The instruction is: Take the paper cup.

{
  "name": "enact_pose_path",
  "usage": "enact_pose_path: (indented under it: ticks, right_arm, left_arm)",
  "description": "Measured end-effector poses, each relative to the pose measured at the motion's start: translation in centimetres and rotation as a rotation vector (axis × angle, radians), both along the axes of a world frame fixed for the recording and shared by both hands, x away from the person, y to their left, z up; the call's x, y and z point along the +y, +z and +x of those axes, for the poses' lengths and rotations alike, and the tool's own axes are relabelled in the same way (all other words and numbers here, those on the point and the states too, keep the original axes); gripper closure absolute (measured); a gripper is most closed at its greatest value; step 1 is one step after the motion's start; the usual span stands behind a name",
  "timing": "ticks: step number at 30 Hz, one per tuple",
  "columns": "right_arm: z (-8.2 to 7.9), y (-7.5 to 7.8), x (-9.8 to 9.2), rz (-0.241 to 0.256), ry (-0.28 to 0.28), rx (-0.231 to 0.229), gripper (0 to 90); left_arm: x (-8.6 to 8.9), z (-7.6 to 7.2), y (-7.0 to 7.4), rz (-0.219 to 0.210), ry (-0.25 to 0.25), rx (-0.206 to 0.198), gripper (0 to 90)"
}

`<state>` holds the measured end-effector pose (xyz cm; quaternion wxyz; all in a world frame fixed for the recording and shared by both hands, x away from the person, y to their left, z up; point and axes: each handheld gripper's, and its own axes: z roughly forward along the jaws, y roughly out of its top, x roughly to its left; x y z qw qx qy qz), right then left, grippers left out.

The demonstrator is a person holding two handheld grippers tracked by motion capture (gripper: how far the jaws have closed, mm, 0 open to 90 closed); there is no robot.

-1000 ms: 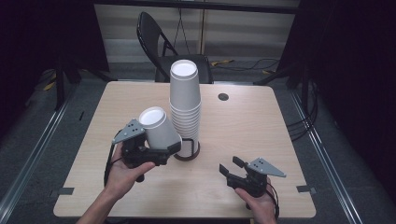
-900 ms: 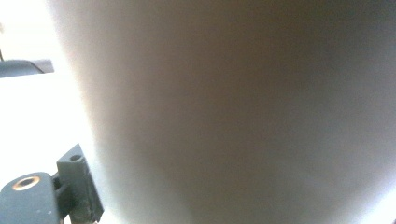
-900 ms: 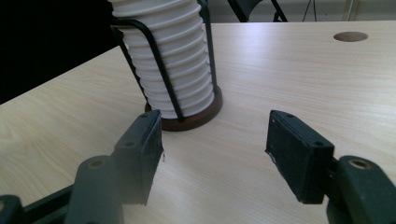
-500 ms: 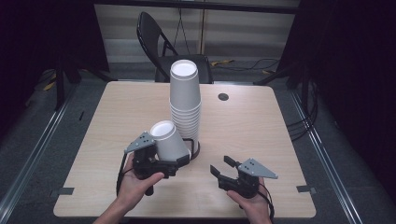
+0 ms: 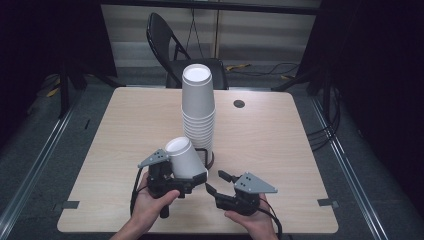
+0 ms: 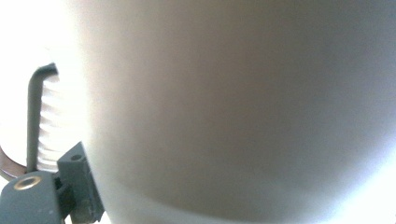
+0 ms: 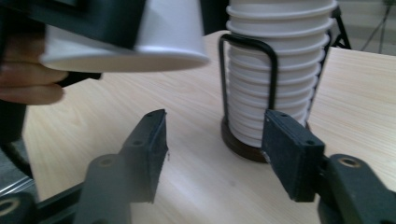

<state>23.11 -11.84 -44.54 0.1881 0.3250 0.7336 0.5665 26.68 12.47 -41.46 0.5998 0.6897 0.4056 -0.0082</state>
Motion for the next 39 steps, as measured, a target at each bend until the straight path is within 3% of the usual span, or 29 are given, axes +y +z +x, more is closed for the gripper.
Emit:
enact_pose_path:
  ticks: [3, 8, 15, 21, 24, 35, 39]
  right_arm:
    - [-0.2, -0.1, 0.3, 0.005, 0.011, -0.003, 44.5]
    - [-0.5, -0.1, 0.6, 0.01, 0.022, -0.03, 47.4]
    - [-0.7, 0.4, 1.2, 0.015, 0.032, -0.087, 50.2]
    - [-0.4, 0.9, 1.6, 0.035, 0.015, -0.15, 54.3]
    - [-0.3, 0.9, 1.8, 0.036, 0.012, -0.173, 55.3]
    - [0.4, 0.7, 2.7, 0.023, 0.008, -0.222, 59.4]
    - [0.8, 0.5, 3.1, 0.02, 0.0, -0.234, 60.6]
  left_arm:
    - [0.0, 0.0, -0.2, -0.009, 0.006, 0.014, 9.5]
    - [0.1, 0.2, -0.7, -0.062, 0.006, 0.059, 9.4]
    - [0.3, 0.5, -1.1, -0.136, 0.005, 0.13, 9.4]
    - [0.6, 0.6, -1.4, -0.175, 0.007, 0.183, 9.4]
    - [0.5, 0.7, -1.6, -0.168, 0.002, 0.205, 9.4]
    - [0.1, 0.7, -2.2, -0.225, -0.008, 0.287, 9.4]
    - [-0.2, 0.5, -2.0, -0.214, -0.033, 0.286, 9.4]
